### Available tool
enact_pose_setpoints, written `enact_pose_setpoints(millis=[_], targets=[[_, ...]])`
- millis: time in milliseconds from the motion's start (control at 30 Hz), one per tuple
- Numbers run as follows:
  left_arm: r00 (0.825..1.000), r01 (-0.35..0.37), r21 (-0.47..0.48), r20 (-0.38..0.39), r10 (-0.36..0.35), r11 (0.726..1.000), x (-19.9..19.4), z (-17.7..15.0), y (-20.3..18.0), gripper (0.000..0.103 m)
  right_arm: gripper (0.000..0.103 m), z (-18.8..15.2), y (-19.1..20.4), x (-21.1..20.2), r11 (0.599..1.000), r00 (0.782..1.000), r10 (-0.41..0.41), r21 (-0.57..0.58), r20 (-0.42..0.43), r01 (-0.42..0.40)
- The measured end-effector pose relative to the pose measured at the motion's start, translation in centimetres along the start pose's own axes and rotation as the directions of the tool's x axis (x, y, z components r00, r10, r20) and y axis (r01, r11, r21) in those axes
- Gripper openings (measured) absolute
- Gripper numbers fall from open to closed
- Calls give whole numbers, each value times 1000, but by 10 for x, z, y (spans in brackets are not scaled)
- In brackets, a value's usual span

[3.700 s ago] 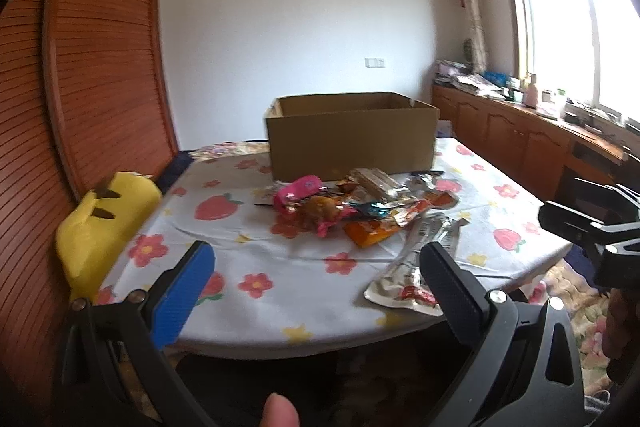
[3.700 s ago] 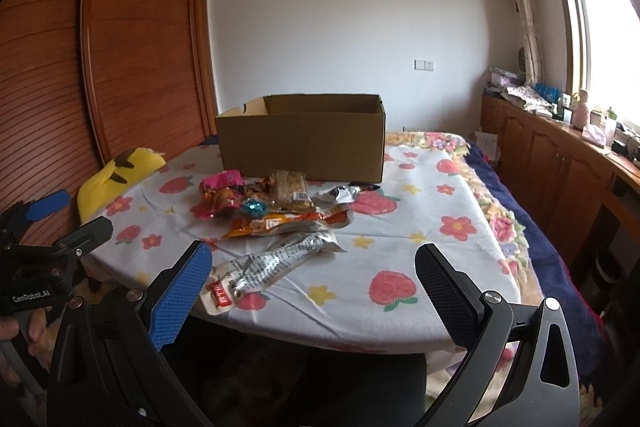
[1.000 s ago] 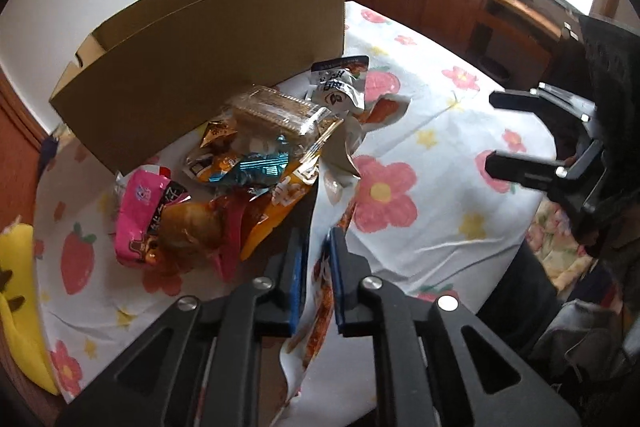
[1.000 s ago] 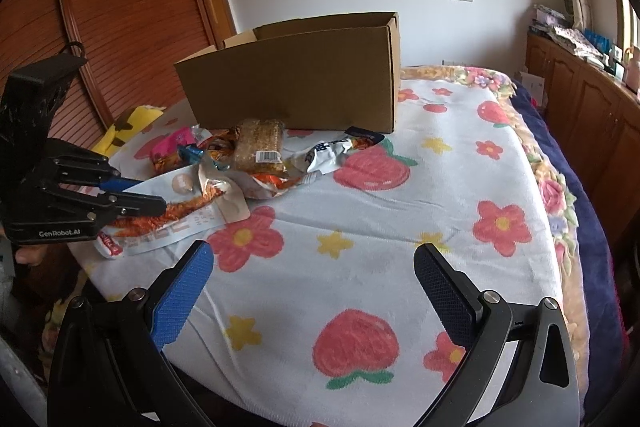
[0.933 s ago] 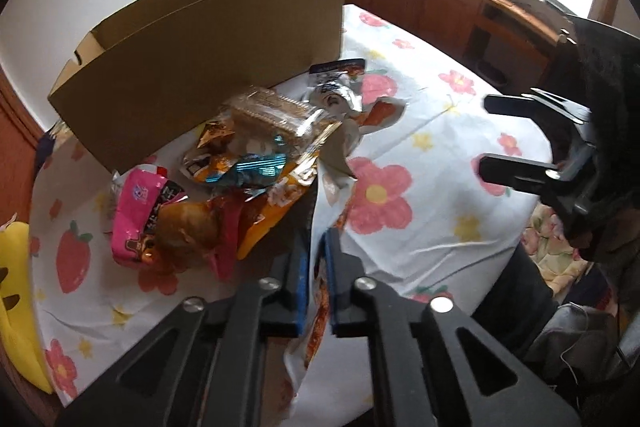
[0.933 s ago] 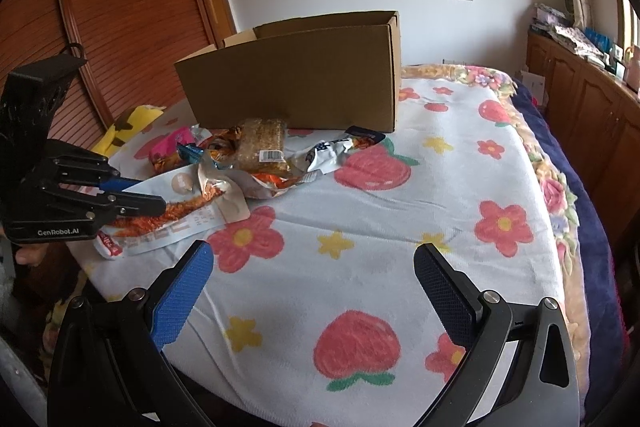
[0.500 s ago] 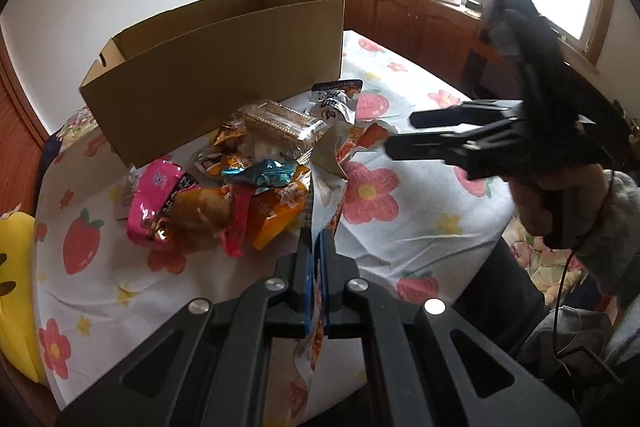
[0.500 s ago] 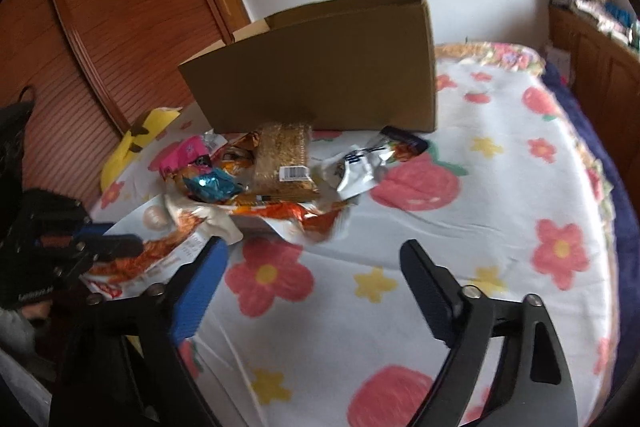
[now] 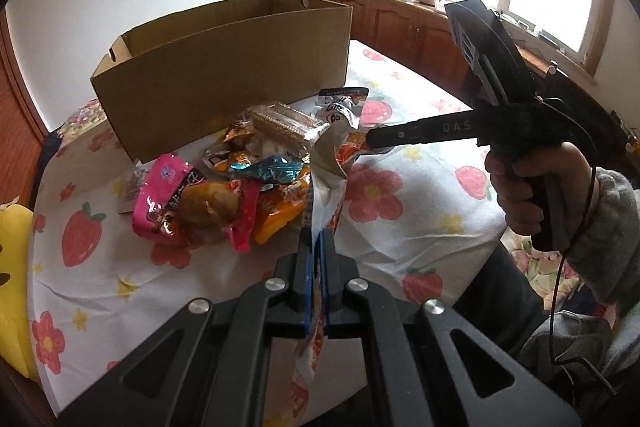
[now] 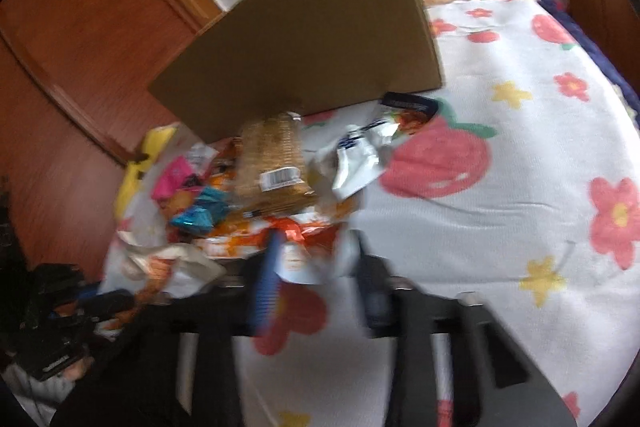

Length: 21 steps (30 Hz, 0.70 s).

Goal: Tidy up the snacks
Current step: 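Lift the white packet with the left tool and carry it over the box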

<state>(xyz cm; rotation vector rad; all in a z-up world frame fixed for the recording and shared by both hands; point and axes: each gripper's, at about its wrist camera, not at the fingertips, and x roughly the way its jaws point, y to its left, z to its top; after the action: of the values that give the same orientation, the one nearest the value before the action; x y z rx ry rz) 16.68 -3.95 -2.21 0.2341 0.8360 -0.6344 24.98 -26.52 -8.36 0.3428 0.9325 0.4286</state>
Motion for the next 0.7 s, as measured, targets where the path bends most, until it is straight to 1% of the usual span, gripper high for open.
enact_pose_setpoints(millis=[100,200,333,500,700], targets=[[1000,0,-12,20,0,1000,-8,-2,1,0,8,-1,2,-5,1000,1000,5,-6,8,-5],[999,-7,-19,53,8,1000,-21,-2,0,0,3,-3,11,-17,1000,999,-3,-29,39,4],[995,-21,-24,95,23,999,-40,-2,-1,0,1,-4,28,-36,997,997,-1,-76,74,7],[987,-39,-38,153,44,999,-62,3,1,0,0,0,54,-53,986,992,-40,-154,117,58],[974,-70,-54,210,80,996,-82,11,6,0,0,13,79,-70,965,987,-70,-240,145,104]])
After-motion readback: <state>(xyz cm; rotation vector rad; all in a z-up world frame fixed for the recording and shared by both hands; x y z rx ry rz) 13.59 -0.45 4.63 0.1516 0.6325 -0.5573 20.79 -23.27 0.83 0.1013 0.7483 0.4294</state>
